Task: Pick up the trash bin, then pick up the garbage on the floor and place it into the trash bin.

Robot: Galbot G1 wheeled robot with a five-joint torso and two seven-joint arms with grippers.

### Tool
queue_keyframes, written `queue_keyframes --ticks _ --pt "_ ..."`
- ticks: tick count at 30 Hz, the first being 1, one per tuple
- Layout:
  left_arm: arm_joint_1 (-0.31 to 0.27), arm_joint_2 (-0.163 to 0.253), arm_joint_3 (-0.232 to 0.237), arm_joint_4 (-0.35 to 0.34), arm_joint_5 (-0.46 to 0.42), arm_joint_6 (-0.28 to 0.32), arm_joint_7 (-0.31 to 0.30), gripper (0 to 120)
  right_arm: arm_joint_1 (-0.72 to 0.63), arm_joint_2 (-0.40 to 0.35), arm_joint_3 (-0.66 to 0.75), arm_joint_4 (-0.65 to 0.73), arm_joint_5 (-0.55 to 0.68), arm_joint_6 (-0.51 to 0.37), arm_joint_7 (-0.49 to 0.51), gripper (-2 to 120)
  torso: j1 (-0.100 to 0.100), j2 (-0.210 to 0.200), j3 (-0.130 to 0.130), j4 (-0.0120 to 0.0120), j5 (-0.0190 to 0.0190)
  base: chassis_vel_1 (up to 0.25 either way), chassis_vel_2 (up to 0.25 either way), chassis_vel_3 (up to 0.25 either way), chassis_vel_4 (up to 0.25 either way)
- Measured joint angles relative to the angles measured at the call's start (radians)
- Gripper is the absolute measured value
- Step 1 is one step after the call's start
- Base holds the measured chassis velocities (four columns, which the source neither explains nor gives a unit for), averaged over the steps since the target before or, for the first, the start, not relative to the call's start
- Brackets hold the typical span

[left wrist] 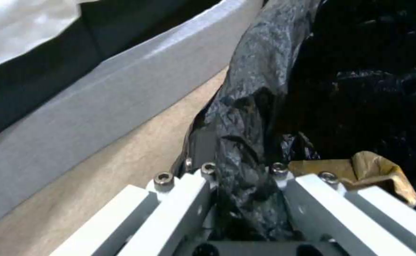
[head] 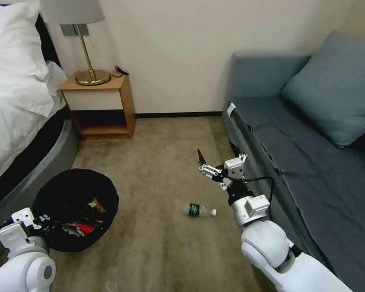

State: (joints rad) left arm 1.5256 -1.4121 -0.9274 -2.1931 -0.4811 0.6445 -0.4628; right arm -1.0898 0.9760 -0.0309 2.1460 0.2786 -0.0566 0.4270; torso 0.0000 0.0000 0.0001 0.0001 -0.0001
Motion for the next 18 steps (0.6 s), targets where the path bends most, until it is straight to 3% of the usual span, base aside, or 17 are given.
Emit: queue_keyframes --ticks 10,18 --pt "-0.001 0.0 -0.001 0.001 -0.001 -0.001 0.001 3 0.027 -0.002 -0.02 -0.024 -0.005 0.005 -0.001 100 0.0 0.0 0.0 -0.0001 0.0001 -0.156 0.166 0.142 -0.145" --pt "0.0 -0.002 -0.001 0.006 -0.001 -0.002 0.001 3 0.085 -0.021 -0.074 -0.085 -0.011 0.044 -0.031 100 0.0 0.0 0.0 -0.0001 0.0001 -0.012 0.015 0.013 -0.015"
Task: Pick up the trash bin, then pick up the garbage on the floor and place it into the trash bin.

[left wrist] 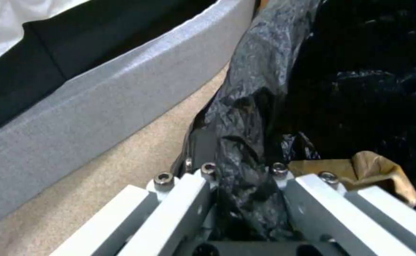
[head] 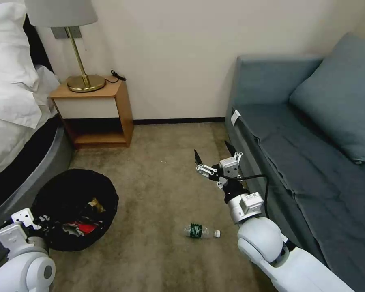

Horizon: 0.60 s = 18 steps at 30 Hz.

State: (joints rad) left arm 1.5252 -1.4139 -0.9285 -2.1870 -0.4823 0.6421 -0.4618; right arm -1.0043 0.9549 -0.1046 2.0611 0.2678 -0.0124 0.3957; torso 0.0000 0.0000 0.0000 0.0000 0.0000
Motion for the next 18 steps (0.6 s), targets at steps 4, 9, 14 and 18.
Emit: queue_keyframes --ticks 4,9,14,18 --pt "0.002 0.003 -0.002 0.0 0.0 -0.001 0.001 3 0.091 -0.06 -0.071 -0.091 -0.004 -0.02 -0.09 100 0.0 0.0 0.0 -0.0001 0.0002 0.0 0.0 0.0 0.0" --pt "0.007 -0.001 0.002 -0.008 0.0 -0.003 0.001 3 0.3 -0.171 -0.286 -0.256 0.065 -0.035 -0.328 100 0.0 0.0 0.0 0.0001 -0.0001 0.0 0.0 0.0 0.0" --pt "0.013 -0.01 0.009 -0.015 0.007 -0.005 0.002 3 0.477 -0.203 -0.568 -0.464 0.092 0.017 -0.576 100 0.0 0.0 0.0 -0.0001 0.0001 0.0 0.0 0.0 0.0" --pt "0.016 -0.013 0.007 -0.015 0.009 -0.01 0.003 3 0.55 -0.156 -0.708 -0.619 0.087 0.061 -0.631 100 0.0 0.0 0.0 -0.0002 0.0001 0.0 0.0 0.0 0.0"
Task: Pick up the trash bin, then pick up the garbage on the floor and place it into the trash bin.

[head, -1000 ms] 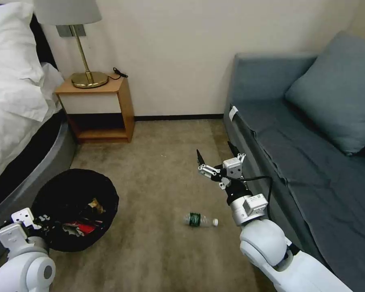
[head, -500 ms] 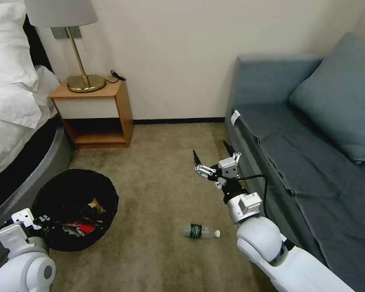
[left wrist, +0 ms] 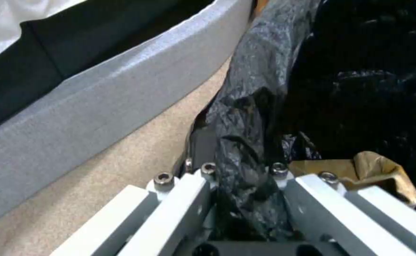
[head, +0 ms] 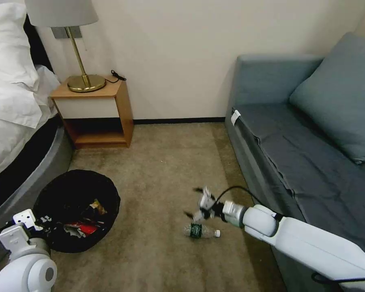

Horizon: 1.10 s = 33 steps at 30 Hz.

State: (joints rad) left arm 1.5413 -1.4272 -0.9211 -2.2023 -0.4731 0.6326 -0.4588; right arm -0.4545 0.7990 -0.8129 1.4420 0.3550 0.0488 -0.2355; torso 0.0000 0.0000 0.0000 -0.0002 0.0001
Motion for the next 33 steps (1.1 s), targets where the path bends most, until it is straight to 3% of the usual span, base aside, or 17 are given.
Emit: queue_keyframes --ticks 9,14,30,33 --pt "0.009 -0.007 -0.009 0.006 0.003 -0.008 0.001 3 0.088 0.166 -0.178 -0.437 -0.044 0.132 -0.054 100 0.0 0.0 0.0 0.0001 -0.0001 0.0 0.0 0.0 0.0" --pt "0.011 -0.008 -0.012 0.006 0.004 -0.008 0.001 3 0.094 0.226 -0.176 -0.573 -0.076 0.18 -0.073 100 0.0 0.0 0.0 0.0003 -0.0001 0.0 0.0 0.0 0.0" --pt "0.012 0.002 -0.016 0.014 0.003 -0.012 0.001 3 0.036 0.286 -0.115 -0.658 -0.132 0.223 -0.061 100 0.0 0.0 0.0 0.0001 -0.0002 0.0 0.0 0.0 0.0" --pt "0.012 0.004 -0.016 0.016 0.002 -0.013 0.001 3 0.031 0.292 -0.109 -0.664 -0.135 0.231 -0.05 93 0.0 0.0 0.0 0.0002 -0.0002 0.0 0.0 0.0 0.0"
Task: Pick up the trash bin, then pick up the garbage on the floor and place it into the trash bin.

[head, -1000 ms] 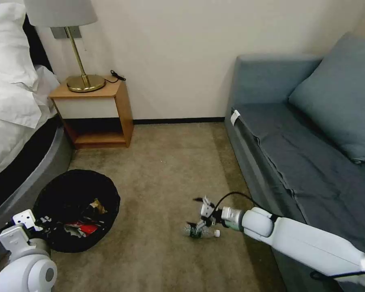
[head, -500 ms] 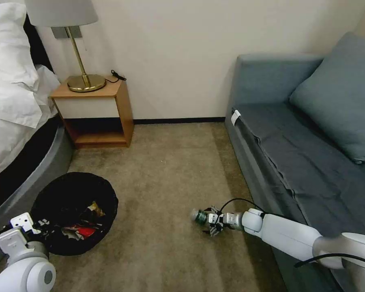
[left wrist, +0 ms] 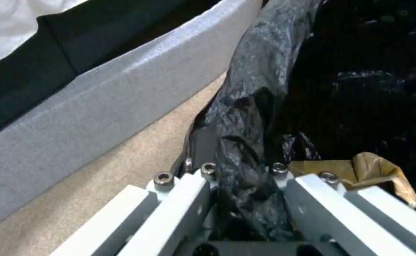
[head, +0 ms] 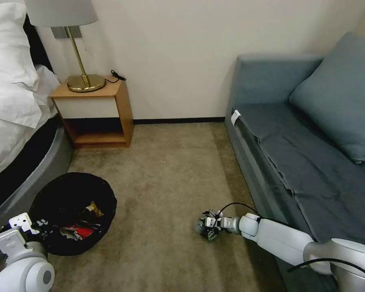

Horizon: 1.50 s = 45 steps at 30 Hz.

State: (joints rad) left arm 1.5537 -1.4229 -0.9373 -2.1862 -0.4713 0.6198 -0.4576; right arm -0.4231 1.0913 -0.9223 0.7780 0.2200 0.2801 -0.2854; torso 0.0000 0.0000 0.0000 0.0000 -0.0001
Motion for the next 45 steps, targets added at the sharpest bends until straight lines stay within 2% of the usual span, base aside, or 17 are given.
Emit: queue_keyframes --ticks 2,5,6,10,14,19,22,26,27,30,33,37,38,40,41,44,45 --pt "0.0 0.001 0.0 0.001 0.0 0.0 0.0 3 -0.003 0.003 0.003 -0.004 -0.003 0.005 0.004 90 0.0 0.0 0.0 0.0 0.0 0.0 0.0 0.0 0.0" --pt "-0.001 0.002 0.001 0.004 -0.001 -0.002 0.001 3 -0.006 0.005 0.009 -0.005 -0.004 0.011 0.011 74 0.0 0.0 0.0 0.0 0.0 0.0 0.0 0.0 0.0" --pt "-0.001 0.002 0.001 0.004 -0.001 -0.002 0.001 3 -0.006 0.005 0.009 -0.005 -0.004 0.011 0.011 74 0.0 0.0 0.0 0.0 0.0 0.0 0.0 0.0 0.0" --pt "-0.003 0.002 0.002 0.008 -0.001 -0.003 0.002 3 -0.006 0.005 0.013 -0.005 -0.005 0.014 0.015 61 0.0 0.0 0.0 0.0 0.0 0.0 0.0 0.0 0.0" --pt "-0.004 0.002 0.003 0.008 0.0 -0.003 0.003 3 -0.005 0.006 0.02 -0.005 -0.006 0.019 0.017 42 0.0 0.0 0.0 0.0 0.0 0.0 0.0 0.0 0.0" --pt "-0.005 0.005 0.003 0.008 0.0 -0.003 0.003 3 -0.004 -0.015 0.056 0.034 -0.001 0.028 0.028 37 0.0 0.0 0.0 0.0 0.0004 0.0 0.0 0.0 0.0" --pt "-0.007 0.006 0.003 0.01 0.0 -0.003 0.003 3 0.006 -0.045 0.106 0.119 0.019 0.023 0.04 37 0.0 0.0 0.0 -0.0003 0.0001 0.0 0.0 0.0 0.0" --pt "-0.01 0.006 0.006 0.01 0.001 -0.002 0.003 3 0.056 -0.101 0.254 0.405 0.091 -0.021 0.061 37 0.0 0.0 0.0 0.0 0.0001 0.0 0.0 0.0 0.0" --pt "-0.01 0.006 0.006 0.01 0.001 -0.002 0.003 3 0.056 -0.101 0.254 0.405 0.091 -0.021 0.061 37 0.0 0.0 0.0 0.0 0.0001 0.0 0.0 0.0 0.0" --pt "-0.011 0.005 0.014 0.002 0.002 0.001 0.003 3 0.118 -0.133 0.297 0.631 0.215 -0.085 0.092 37 0.0 0.0 0.0 0.0003 -0.0003 0.0 0.0 0.0 0.0" --pt "-0.013 0.004 0.021 -0.007 0.003 0.002 0.003 3 0.154 -0.137 0.302 0.75 0.295 -0.117 0.132 37 0.0 0.0 0.0 0.0001 -0.0003 0.0 0.0 0.0 0.0" --pt "-0.016 0.003 0.04 -0.022 0.003 0.004 0.003 3 0.193 -0.086 0.256 0.956 0.478 -0.167 0.3 37 0.0 0.0 0.0 -0.0001 -0.0002 0.0 0.0 0.0 0.0" --pt "-0.016 0.003 0.04 -0.022 0.003 0.004 0.003 3 0.193 -0.086 0.256 0.956 0.478 -0.167 0.3 37 0.0 0.0 0.0 -0.0001 -0.0002 0.0 0.0 0.0 0.0" --pt "-0.017 0.002 0.048 -0.028 0.004 0.005 0.003 3 0.201 -0.025 0.213 1.026 0.574 -0.19 0.397 36 0.0 0.0 0.0 0.0 -0.0001 0.0 0.0 0.0 0.0" --pt "-0.017 0.002 0.048 -0.028 0.004 0.005 0.003 3 0.201 -0.025 0.213 1.026 0.574 -0.19 0.397 36 0.0 0.0 0.0 0.0 -0.0001 0.0 0.0 0.0 0.0" --pt "-0.019 0.0 0.059 -0.036 0.007 0.008 0.003 3 0.214 0.097 0.138 1.057 0.653 -0.204 0.508 28 0.0 0.0 0.0 0.0003 -0.0002 0.0 0.0 0.0 0.0" --pt "-0.019 0.0 0.059 -0.036 0.007 0.008 0.003 3 0.214 0.097 0.138 1.057 0.653 -0.204 0.508 28 0.0 0.0 0.0 0.0003 -0.0002 0.0 0.0 0.0 0.0"
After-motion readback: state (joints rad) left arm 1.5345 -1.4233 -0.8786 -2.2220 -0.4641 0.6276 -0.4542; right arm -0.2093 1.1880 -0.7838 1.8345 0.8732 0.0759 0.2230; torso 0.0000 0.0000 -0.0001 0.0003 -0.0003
